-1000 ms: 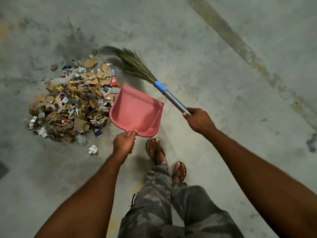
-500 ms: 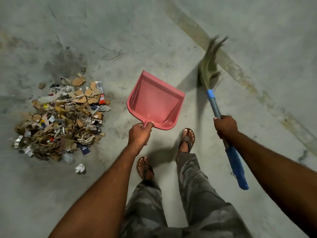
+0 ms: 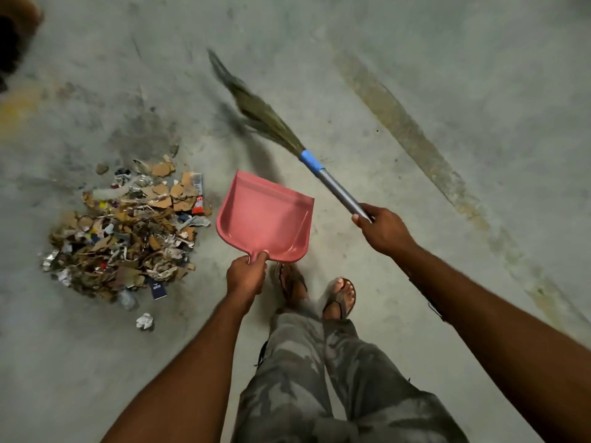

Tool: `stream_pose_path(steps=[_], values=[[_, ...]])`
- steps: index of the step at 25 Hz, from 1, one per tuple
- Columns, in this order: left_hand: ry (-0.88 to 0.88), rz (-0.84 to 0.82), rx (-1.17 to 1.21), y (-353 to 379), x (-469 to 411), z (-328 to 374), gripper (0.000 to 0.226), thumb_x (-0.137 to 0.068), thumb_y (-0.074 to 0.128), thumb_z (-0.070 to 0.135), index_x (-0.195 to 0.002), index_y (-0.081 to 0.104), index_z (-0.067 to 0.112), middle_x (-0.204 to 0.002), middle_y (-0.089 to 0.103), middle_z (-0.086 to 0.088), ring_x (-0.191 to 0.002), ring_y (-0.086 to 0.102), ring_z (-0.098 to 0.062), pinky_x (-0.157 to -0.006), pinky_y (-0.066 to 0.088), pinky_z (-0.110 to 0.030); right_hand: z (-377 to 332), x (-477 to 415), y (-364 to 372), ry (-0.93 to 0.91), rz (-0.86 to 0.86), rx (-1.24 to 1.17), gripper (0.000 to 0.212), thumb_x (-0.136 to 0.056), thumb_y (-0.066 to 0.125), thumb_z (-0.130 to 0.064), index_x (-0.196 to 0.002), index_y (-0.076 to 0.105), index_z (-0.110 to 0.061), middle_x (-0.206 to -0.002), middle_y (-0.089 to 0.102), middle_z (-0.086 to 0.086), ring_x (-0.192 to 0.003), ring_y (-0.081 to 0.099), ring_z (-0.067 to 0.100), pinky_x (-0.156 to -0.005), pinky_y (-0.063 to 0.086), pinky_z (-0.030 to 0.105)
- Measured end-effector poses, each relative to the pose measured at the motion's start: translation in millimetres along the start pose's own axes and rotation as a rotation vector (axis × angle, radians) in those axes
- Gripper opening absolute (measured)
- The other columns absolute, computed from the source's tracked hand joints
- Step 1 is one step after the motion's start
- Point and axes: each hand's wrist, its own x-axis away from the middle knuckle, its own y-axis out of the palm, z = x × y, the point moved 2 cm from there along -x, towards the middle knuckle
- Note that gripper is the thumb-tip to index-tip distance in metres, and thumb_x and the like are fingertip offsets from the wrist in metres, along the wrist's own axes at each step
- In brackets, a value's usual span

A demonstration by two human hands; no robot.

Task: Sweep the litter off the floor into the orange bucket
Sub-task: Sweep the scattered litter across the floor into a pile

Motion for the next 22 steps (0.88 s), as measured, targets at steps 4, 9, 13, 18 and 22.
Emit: stream_pose_path(steps=[4,9,13,18,22], values=[[0.015,-0.029,0.036,12,-19,40,0.043,-0.092,0.068,0.043,-0.084,0.071,0.0,-0.062,0.063,-0.009,-0.047,0.054,-0.022,-0.047,0.041,-0.025,18,-34,-33,0.21,0.2,-0.011,0.026,-0.101,0.055,-0.037,-0.118,0.065,-0.019,-0.088,0.067,0.007,-0.076,0.062,0.029,-0.066,0.049,0.036],[-0.014,-0.024,0.047,-9,-71,72,0.039,-0.097,0.065,0.044,-0.083,0.07,0.007,-0.064,0.066,-0.006,-0.047,0.056,-0.018,-0.047,0.042,-0.024,-43,-139,-32,0.324,-0.013,0.095,0.027,-0.097,0.063,-0.031,-0.107,0.064,-0.006,-0.086,0.069,0.015,-0.059,0.064,0.029,-0.047,0.052,0.033],[-0.083,0.037,0.057,-39,-99,82,0.04,-0.098,0.064,0.043,-0.082,0.07,0.007,-0.062,0.065,-0.005,-0.045,0.055,-0.017,-0.045,0.042,-0.024,-144,-186,-3,0.033,-0.206,0.281,0.021,-0.097,0.06,-0.032,-0.107,0.065,-0.015,-0.085,0.066,0.009,-0.065,0.063,0.027,-0.052,0.048,0.03],[-0.132,0.064,0.078,-66,-101,103,0.042,-0.098,0.066,0.042,-0.083,0.07,0.002,-0.058,0.064,-0.004,-0.042,0.054,-0.016,-0.042,0.042,-0.023,-196,-189,-28,-0.161,-0.158,0.27,0.021,-0.101,0.053,-0.042,-0.115,0.064,-0.03,-0.088,0.066,0.001,-0.085,0.064,0.029,-0.066,0.041,0.033],[-0.06,0.022,0.101,-57,-120,183,0.04,-0.098,0.064,0.042,-0.079,0.069,0.007,-0.061,0.066,-0.005,-0.044,0.056,-0.017,-0.045,0.044,-0.024,-175,-202,-97,-0.043,0.041,0.163,0.024,-0.103,0.055,-0.041,-0.121,0.064,-0.03,-0.083,0.065,0.004,-0.077,0.061,0.028,-0.066,0.044,0.036]])
